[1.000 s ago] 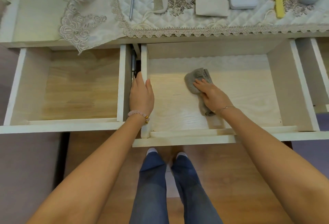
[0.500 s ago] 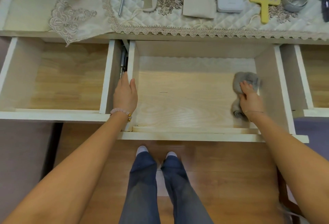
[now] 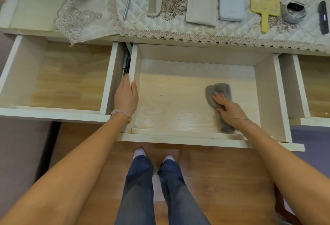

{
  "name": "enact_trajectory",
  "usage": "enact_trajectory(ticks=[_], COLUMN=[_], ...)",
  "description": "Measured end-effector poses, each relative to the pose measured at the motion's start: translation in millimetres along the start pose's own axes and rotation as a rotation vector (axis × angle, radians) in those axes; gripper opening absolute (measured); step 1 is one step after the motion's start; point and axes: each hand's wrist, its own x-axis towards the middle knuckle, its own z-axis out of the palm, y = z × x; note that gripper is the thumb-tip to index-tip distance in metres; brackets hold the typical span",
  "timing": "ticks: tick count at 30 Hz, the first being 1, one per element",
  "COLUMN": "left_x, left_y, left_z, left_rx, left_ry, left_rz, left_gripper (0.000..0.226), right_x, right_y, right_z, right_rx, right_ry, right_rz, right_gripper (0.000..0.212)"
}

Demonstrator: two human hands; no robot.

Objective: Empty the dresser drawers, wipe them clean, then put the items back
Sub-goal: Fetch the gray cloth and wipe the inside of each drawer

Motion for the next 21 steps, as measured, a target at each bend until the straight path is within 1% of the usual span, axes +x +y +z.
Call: enact_trajectory(ticks=[6,9,11,15,19,21], left_x=[-1,0,0,0,-1,-1], left_y=[2,4,4,2,1,1], left_z=[-2,-3,-3,-3,-2,-2], left_rx=[0.013,0.035,0.037,0.022,0.030,0.031], left_ry=[0.014,0.021,0.018,0.018,0.018,0.015], left_rz=[0.007,0.013,0.017,0.019,0.017,0.007], left_gripper=[0.032,0.033,0.034,0.036,0.036,0.037], right_x=[30,38,41,41,35,33], right_y=[-97,-139,-152,-147,-136,-126], right_z=[61,91,101,101,101,99], right_rx=[-0.073,-0.168,-0.226,-0.239,-0.114,-0.031], right_ry=[-0.147,-0.249,-0.301,-0.410,-0.551,-0.580], right_rz=[-0.436,-0.586,-0.628,-0.661,-0.649,-0.635], right_gripper=[0.044,0.051,0.056,0.058,0.047,0.043])
